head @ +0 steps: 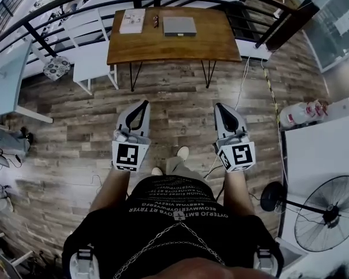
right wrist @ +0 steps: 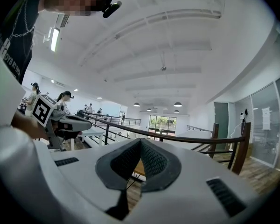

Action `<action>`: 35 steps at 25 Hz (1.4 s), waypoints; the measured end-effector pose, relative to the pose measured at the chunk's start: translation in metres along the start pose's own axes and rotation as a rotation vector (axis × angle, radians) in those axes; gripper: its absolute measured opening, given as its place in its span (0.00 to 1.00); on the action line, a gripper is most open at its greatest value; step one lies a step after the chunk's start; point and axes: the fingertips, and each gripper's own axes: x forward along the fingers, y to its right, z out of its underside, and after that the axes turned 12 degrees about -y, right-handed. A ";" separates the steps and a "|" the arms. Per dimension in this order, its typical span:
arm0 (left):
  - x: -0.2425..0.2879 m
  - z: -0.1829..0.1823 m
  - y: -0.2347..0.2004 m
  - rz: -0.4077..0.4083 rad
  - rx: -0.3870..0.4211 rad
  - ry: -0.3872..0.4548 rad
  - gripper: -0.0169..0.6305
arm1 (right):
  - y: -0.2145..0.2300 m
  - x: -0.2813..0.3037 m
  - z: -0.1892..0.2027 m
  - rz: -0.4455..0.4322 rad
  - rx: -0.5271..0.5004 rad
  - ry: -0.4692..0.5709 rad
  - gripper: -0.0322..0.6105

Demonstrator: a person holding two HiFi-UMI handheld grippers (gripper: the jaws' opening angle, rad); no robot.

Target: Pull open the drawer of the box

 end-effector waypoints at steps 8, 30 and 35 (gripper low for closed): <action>0.036 0.006 -0.009 0.024 -0.048 -0.017 0.02 | 0.019 0.041 0.007 -0.046 0.014 -0.025 0.05; 0.137 -0.039 -0.008 0.009 -0.043 -0.003 0.02 | 0.095 0.105 0.006 -0.117 -0.034 -0.042 0.15; 0.154 -0.044 -0.003 -0.005 -0.032 -0.012 0.02 | 0.114 0.112 0.006 -0.143 -0.033 -0.023 0.16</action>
